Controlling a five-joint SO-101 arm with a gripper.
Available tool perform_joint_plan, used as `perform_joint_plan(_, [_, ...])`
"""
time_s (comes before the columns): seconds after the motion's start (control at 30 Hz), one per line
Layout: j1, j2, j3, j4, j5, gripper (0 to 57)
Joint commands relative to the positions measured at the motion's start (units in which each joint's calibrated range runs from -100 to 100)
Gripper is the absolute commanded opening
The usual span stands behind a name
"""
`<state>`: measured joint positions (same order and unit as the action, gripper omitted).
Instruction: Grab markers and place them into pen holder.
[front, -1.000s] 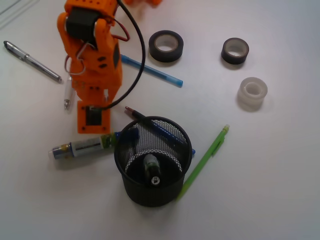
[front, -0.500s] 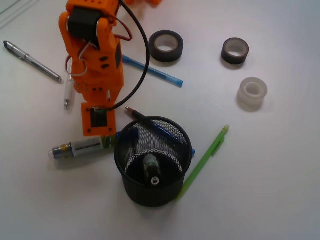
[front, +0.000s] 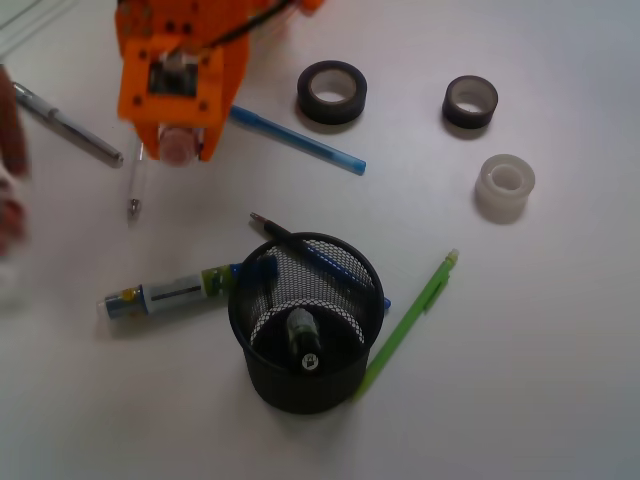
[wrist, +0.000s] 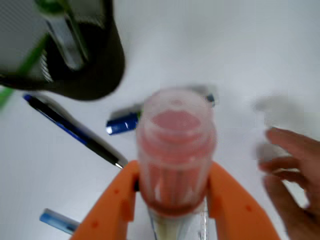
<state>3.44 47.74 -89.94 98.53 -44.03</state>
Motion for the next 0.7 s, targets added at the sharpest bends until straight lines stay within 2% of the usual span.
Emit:
perform_joint_plan(0.0, [-1.83, -4.6, -9.43, -1.16, -1.37, 0.5])
perform_joint_plan(0.37, [-8.41, -6.21, -9.16, -34.05, -2.54, 0.5])
perform_joint_plan(0.67, [-13.42, 1.27, -9.16, -45.51, -5.62, 0.5])
